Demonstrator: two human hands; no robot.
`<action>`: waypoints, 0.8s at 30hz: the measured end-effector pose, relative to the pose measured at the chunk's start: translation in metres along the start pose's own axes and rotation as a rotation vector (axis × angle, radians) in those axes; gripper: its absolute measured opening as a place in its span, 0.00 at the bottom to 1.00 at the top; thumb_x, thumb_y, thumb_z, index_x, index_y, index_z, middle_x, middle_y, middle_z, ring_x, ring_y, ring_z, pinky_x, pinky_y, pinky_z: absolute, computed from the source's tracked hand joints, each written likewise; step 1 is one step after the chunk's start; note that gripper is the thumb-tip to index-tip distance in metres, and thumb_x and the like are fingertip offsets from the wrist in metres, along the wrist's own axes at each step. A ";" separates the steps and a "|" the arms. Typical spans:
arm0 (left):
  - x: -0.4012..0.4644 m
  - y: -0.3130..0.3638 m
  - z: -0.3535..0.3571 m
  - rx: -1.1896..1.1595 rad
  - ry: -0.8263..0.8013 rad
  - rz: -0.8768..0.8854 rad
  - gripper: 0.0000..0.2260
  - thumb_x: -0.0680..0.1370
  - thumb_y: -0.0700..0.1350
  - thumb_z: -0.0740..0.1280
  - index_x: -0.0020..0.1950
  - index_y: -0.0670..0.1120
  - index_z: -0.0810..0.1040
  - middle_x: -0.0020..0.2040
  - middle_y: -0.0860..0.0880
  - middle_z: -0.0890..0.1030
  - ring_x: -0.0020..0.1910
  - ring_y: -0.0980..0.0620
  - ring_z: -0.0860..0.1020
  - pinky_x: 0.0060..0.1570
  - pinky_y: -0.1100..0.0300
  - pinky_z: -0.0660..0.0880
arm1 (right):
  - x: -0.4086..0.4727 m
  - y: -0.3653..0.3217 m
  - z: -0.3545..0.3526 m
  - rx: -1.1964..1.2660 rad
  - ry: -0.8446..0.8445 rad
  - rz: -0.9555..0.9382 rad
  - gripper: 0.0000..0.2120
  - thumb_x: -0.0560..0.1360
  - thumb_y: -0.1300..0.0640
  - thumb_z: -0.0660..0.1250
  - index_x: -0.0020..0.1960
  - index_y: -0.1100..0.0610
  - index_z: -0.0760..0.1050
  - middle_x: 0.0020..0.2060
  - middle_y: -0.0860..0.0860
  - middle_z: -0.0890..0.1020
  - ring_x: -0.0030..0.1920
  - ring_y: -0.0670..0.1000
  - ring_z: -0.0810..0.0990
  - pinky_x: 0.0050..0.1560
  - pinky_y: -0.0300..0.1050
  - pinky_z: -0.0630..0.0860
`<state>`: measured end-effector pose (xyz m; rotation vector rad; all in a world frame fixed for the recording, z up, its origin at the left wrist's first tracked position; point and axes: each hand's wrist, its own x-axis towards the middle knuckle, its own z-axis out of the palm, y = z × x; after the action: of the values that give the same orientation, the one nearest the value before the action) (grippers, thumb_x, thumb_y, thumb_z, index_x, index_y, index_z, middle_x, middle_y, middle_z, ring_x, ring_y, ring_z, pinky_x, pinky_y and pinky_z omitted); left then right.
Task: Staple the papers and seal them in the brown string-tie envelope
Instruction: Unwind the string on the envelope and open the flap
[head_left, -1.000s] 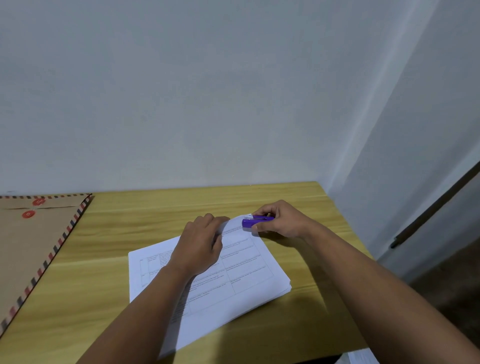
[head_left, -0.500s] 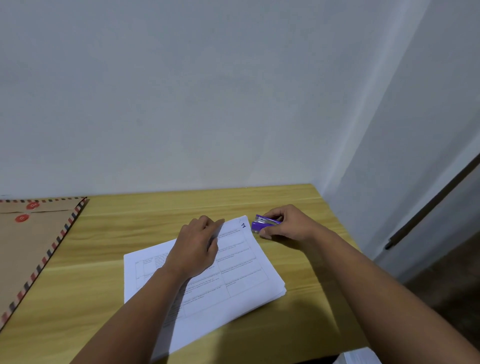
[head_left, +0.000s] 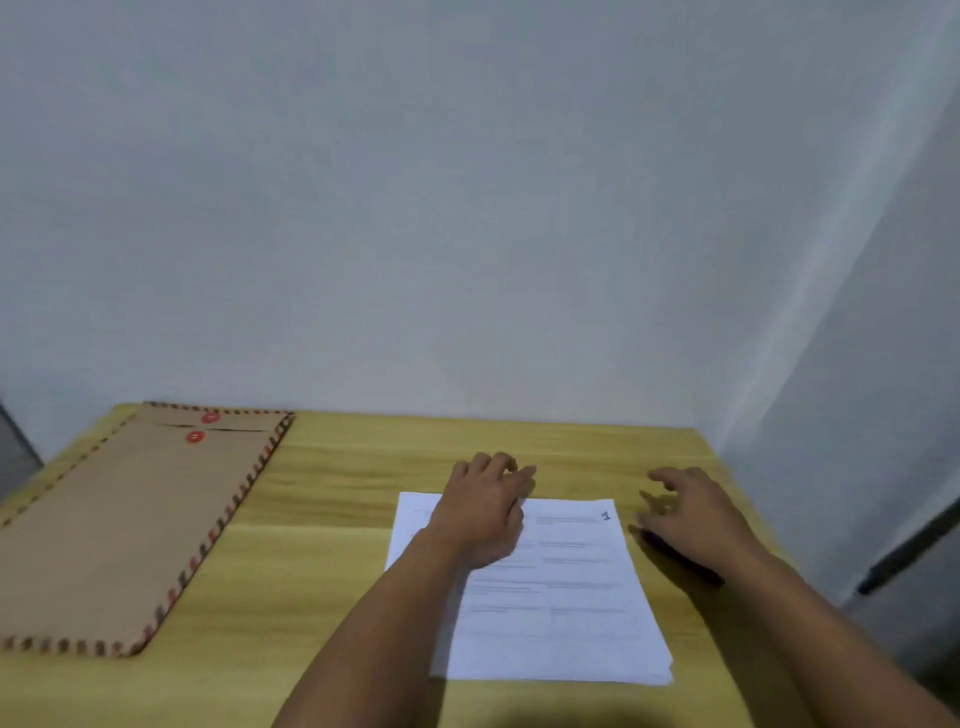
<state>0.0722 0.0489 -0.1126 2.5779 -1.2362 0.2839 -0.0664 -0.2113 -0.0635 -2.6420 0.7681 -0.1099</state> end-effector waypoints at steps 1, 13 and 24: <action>-0.010 -0.014 -0.010 0.017 0.020 -0.042 0.25 0.75 0.53 0.58 0.73 0.55 0.71 0.65 0.51 0.75 0.60 0.45 0.73 0.58 0.47 0.70 | 0.004 -0.016 0.004 0.021 0.048 -0.036 0.31 0.71 0.46 0.78 0.72 0.50 0.77 0.65 0.56 0.77 0.65 0.60 0.78 0.63 0.53 0.77; -0.215 -0.257 -0.138 0.167 -0.004 -0.777 0.23 0.85 0.56 0.51 0.79 0.54 0.65 0.80 0.51 0.65 0.79 0.48 0.60 0.75 0.46 0.60 | -0.017 -0.326 0.145 0.045 -0.155 -0.618 0.24 0.79 0.43 0.67 0.73 0.47 0.74 0.68 0.49 0.75 0.70 0.53 0.74 0.67 0.51 0.73; -0.273 -0.285 -0.102 0.133 -0.100 -0.919 0.40 0.73 0.68 0.30 0.84 0.54 0.46 0.84 0.51 0.45 0.83 0.48 0.41 0.79 0.45 0.39 | -0.069 -0.432 0.233 -0.251 -0.418 -0.828 0.37 0.84 0.35 0.50 0.86 0.53 0.47 0.85 0.55 0.44 0.85 0.56 0.41 0.83 0.62 0.41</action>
<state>0.1211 0.4532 -0.1393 2.9702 0.0381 0.0372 0.1332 0.2395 -0.1102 -2.8877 -0.4928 0.3276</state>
